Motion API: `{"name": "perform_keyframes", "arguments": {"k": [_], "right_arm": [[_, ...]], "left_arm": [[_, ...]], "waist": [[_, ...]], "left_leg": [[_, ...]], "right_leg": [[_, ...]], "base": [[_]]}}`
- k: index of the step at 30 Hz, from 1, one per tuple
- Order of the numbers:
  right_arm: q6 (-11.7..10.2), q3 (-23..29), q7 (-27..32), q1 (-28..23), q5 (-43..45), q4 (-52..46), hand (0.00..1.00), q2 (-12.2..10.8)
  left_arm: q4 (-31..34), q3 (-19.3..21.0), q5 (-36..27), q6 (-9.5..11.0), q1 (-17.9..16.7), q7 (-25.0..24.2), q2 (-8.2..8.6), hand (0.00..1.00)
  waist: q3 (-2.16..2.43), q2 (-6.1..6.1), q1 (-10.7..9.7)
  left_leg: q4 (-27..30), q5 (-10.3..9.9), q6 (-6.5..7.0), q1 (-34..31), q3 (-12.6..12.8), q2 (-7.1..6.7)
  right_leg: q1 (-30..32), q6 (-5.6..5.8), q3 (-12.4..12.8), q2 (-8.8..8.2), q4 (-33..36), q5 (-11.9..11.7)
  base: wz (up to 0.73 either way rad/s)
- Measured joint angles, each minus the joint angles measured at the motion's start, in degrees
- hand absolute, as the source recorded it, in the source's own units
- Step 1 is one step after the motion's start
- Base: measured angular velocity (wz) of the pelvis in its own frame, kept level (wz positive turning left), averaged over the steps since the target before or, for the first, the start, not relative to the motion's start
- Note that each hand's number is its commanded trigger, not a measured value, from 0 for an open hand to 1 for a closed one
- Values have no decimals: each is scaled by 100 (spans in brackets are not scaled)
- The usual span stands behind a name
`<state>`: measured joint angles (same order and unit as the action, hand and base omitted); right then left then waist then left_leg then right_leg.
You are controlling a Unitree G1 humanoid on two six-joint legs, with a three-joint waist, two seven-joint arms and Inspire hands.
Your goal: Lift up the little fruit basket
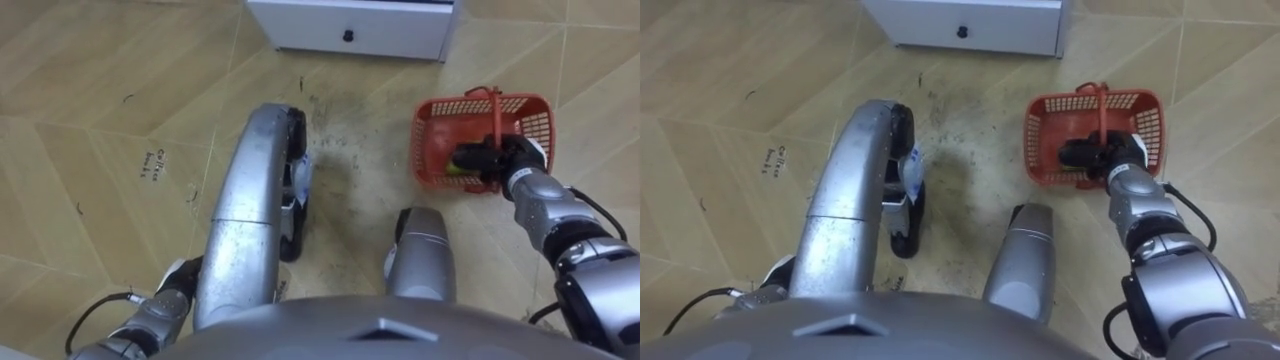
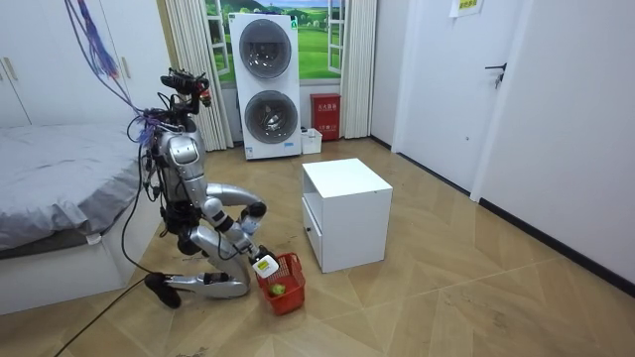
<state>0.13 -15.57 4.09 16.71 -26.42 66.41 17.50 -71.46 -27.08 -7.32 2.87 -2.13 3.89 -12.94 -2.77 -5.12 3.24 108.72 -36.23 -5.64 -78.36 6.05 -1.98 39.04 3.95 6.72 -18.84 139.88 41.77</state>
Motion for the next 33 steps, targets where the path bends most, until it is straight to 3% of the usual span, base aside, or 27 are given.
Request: {"name": "perform_keyframes", "arguments": {"k": [10,13,17,21,24,26,28,29,31,32,33], "right_arm": [[0,54,-111,-4,12,87,100,-104],[0,47,-102,-53,96,56,100,-157],[3,45,-87,-114,291,-34,100,-225],[80,54,29,-114,694,-505,100,-263],[89,46,78,-122,892,-840,100,-364],[96,-25,95,-172,940,-1094,100,-423],[122,-125,109,-183,1073,-1255,100,-424],[125,-161,119,-185,1167,-1306,100,-440],[127,-178,128,-183,1395,-1433,100,-450],[128,-213,155,-181,1467,-1549,100,-477],[136,-366,167,-184,1545,-1585,100,-552]], "left_arm": [[-214,87,1,45,339,-61,60,0],[-203,242,7,125,418,-56,61,0],[-173,282,70,137,504,-55,75,0],[-171,622,76,131,536,-38,73,0],[-205,833,69,130,617,-30,67,0],[-228,902,72,131,657,-22,63,0],[-234,946,69,134,735,0,62,0],[-229,1030,68,135,786,4,48,0],[-212,1140,62,136,850,10,46,0],[-211,1208,57,135,846,16,44,0],[-241,1321,56,135,751,21,22,0]], "waist": [[-17,-21,-167],[-26,-40,-180],[-28,-50,-173],[-43,-84,-213],[-40,-91,-283],[-28,-81,-314],[-26,-85,-322],[0,-128,-321],[18,-127,-294],[19,-87,-278],[-5,-84,-201]], "left_leg": [[75,-8,20,71,-62,-90],[139,-19,42,71,-144,-180],[257,-97,191,139,-198,-179],[378,-142,279,231,-291,-203],[489,-140,280,306,-510,-388],[599,-125,307,333,-565,-390],[713,-40,465,310,-542,-360],[725,18,547,310,-514,-346],[597,49,603,403,-539,-283],[536,198,751,481,-569,-153],[697,832,915,496,-564,-81]], "right_leg": [[-228,0,-92,2,-36,0],[-344,1,-183,13,-70,0],[-531,2,-244,36,-173,-1],[-702,0,-252,98,-260,0],[-921,1,-311,151,-384,-1],[-1026,1,-310,219,-484,-1],[-1088,47,-283,296,-633,21],[-1124,106,-214,381,-796,55],[-1126,117,-104,568,-1223,68],[-1174,124,-61,696,-1635,83],[-1443,139,-29,725,-2104,115]], "base": [[1],[6],[-2],[-8],[-6],[-16],[-10],[-11],[-27],[-62],[-71]]}}
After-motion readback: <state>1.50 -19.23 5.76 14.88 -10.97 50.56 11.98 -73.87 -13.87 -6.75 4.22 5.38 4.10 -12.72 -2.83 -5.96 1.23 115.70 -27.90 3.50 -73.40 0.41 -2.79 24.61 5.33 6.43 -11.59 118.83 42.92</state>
